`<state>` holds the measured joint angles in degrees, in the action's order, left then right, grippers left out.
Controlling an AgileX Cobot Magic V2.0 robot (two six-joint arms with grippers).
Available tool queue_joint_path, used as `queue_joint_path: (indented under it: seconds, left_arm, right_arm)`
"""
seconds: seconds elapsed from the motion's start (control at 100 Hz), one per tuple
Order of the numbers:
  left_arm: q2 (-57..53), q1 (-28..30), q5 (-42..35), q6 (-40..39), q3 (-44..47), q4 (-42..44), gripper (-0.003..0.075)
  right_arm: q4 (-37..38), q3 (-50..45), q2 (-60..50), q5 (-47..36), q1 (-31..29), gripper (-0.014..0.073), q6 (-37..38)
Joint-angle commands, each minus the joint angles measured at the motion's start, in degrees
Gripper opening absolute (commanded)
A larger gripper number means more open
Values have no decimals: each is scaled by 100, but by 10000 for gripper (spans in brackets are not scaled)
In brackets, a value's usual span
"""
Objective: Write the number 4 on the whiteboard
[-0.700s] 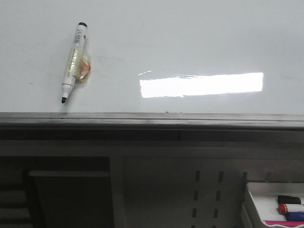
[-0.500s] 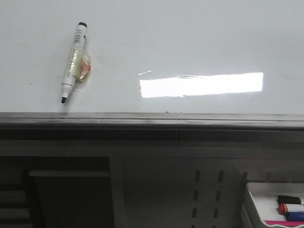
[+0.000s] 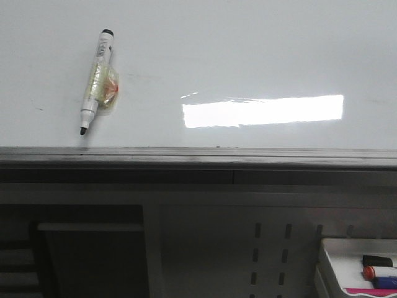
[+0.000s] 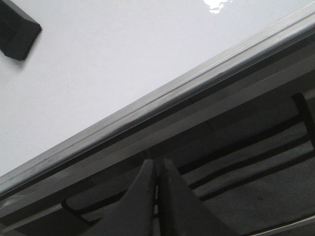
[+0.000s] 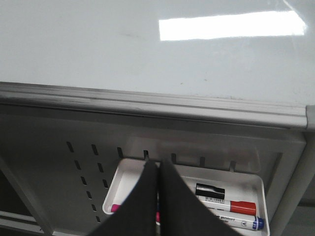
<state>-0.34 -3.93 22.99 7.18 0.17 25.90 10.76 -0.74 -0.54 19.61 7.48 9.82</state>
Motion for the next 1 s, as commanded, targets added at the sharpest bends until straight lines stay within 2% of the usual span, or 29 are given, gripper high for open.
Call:
queue_joint_path:
  seconds: [0.0, 0.17, 0.39, 0.51, 0.69, 0.8, 0.99]
  left_arm:
    - [-134, -52, -155, -69, 195, 23, -20]
    - [-134, -52, -155, -69, 195, 23, -20]
    - [-134, -52, -155, -69, 195, 19, -20]
    - [-134, -52, -155, -69, 195, 19, -20]
    - [-134, -52, -232, -69, 195, 175, -20]
    - [-134, -52, -409, -69, 195, 494, -20]
    - [-134, -52, -2204, -69, 195, 480, -20]
  right_arm:
    - [86, -124, -92, -102, -3, -64, -3]
    - [154, -124, -92, -504, -3, -64, -3]
    - [143, -124, -92, -2218, -3, -64, -3]
    - [-14, -124, -92, -2793, -3, -64, -3]
    - [-42, -124, -92, -2556, -3, -64, -3]
    - [-343, -124, -92, -2350, -3, -64, -3]
    - [-751, -124, -92, -2006, -3, -64, -3]
